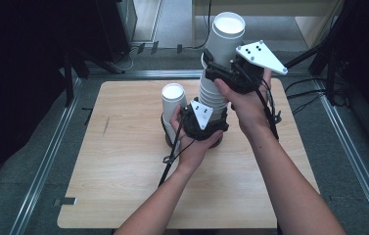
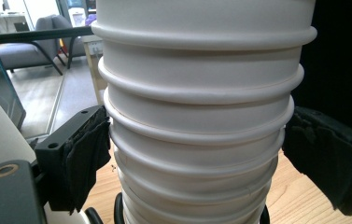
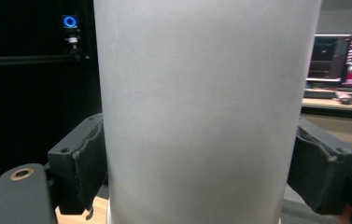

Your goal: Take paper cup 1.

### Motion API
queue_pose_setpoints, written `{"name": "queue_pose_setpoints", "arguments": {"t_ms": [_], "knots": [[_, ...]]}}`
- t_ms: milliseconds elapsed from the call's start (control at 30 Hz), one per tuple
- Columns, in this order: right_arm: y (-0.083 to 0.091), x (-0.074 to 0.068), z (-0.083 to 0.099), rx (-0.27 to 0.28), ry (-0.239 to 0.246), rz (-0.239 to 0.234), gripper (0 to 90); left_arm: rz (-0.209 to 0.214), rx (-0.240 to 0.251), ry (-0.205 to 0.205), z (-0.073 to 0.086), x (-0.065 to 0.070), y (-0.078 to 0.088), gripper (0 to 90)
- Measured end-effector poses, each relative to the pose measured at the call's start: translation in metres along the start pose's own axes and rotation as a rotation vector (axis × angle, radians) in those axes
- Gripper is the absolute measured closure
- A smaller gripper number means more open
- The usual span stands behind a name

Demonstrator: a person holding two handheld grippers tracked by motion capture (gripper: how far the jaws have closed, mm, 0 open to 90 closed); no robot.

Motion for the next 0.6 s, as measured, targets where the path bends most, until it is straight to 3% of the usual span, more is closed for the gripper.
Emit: {"name": "queue_pose_setpoints", "arguments": {"t_ms": [600], "knots": [[0.015,-0.004,-0.03,0.088,0.021,0.008,17.3,-0.001,-0.001,-0.009,0.001,0.0,0.0,8.2]]}}
Point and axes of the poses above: each handheld gripper's, and its own axes: y roughly backward along the jaws, z roughly out of its underside, x roughly to its right, the point moved 10 cm from there along -y, roughly forward along the jaws, and after that the axes turned 6 degrees about -y, right-handed, at the moved point
